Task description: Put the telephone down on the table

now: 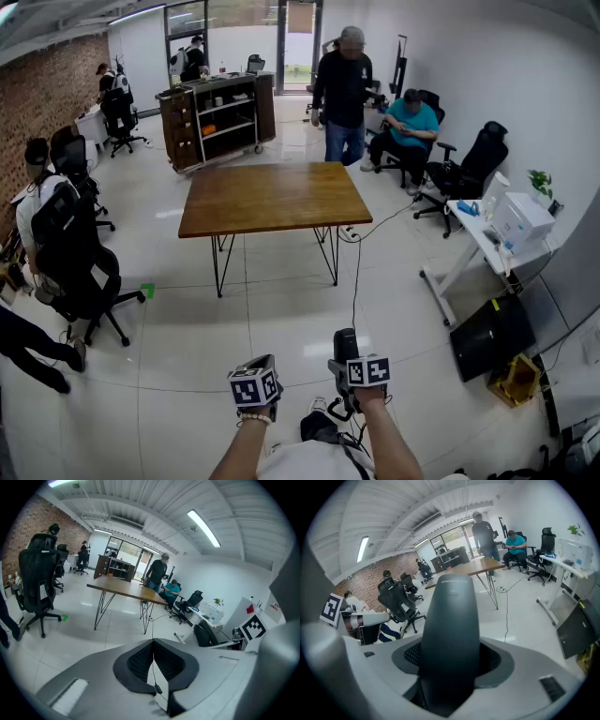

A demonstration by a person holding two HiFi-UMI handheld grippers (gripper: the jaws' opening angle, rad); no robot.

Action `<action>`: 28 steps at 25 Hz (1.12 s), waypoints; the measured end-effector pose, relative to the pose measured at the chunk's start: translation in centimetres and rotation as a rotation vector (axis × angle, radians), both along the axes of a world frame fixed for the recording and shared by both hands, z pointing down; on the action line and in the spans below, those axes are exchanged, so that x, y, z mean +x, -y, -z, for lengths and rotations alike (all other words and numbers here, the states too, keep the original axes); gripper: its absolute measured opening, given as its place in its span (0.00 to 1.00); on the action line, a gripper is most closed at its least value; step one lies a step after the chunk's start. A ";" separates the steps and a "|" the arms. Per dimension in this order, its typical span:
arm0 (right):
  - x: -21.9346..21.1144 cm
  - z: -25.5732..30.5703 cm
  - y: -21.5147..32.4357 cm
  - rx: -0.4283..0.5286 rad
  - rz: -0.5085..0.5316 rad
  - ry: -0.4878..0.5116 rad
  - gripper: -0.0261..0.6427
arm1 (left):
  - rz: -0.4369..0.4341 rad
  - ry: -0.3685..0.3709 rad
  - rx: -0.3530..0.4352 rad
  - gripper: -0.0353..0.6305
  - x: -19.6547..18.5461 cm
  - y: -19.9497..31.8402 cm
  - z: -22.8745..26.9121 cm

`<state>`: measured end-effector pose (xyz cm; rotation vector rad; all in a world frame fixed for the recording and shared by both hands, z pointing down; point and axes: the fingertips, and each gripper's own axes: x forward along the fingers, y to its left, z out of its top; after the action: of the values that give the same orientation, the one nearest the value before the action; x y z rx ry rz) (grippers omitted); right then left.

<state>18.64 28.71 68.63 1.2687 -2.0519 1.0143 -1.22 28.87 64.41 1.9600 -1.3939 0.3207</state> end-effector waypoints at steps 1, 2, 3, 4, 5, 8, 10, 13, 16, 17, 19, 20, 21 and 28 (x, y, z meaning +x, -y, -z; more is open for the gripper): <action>0.0 -0.1 -0.1 -0.001 -0.001 0.001 0.47 | 0.001 0.002 -0.001 0.03 0.0 0.0 -0.1; 0.0 -0.2 -0.1 -0.002 -0.002 0.002 0.47 | 0.001 0.004 -0.002 0.03 -0.1 0.0 -0.2; 0.0 -0.3 -0.2 -0.002 -0.003 0.004 0.47 | 0.002 0.005 -0.004 0.03 -0.1 0.0 -0.3; 0.0 -0.3 -0.2 -0.003 -0.003 0.006 0.47 | 0.002 0.006 -0.006 0.03 -0.1 0.0 -0.4; -0.1 -0.3 -0.1 -0.002 -0.002 0.008 0.47 | 0.003 0.007 -0.008 0.03 -0.1 0.1 -0.5; -0.3 -0.2 0.4 -0.002 0.003 0.015 0.47 | 0.009 0.012 -0.014 0.03 -0.1 0.3 -0.6; -0.4 -0.2 1.1 -0.001 0.008 0.019 0.47 | 0.013 0.017 -0.018 0.03 -0.1 0.8 -0.8; -0.5 -0.4 3.0 0.003 0.016 0.024 0.47 | 0.016 0.025 -0.015 0.03 0.1 2.6 -1.0; -0.3 -0.3 5.3 0.009 0.021 0.030 0.47 | 0.018 0.031 -0.011 0.03 0.6 4.7 -0.9; -0.1 -0.1 6.2 0.011 0.024 0.033 0.47 | 0.021 0.032 -0.010 0.03 0.7 5.5 -0.8; 0.0 0.2 8.1 0.015 0.032 0.037 0.47 | 0.031 0.035 -0.009 0.03 0.9 7.2 -0.5; 0.1 0.2 9.0 0.017 0.036 0.039 0.47 | 0.035 0.036 -0.008 0.03 1.0 8.1 -0.4; 0.2 0.3 9.9 0.018 0.040 0.041 0.47 | 0.039 0.037 -0.006 0.03 1.1 9.0 -0.3; 0.9 0.1 15.8 0.017 0.095 0.040 0.47 | 0.078 0.049 -0.009 0.03 2.4 14.5 -0.5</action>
<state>19.58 12.89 68.56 1.1555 -2.1340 0.9888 1.18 14.40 64.89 1.8963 -1.4937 0.3401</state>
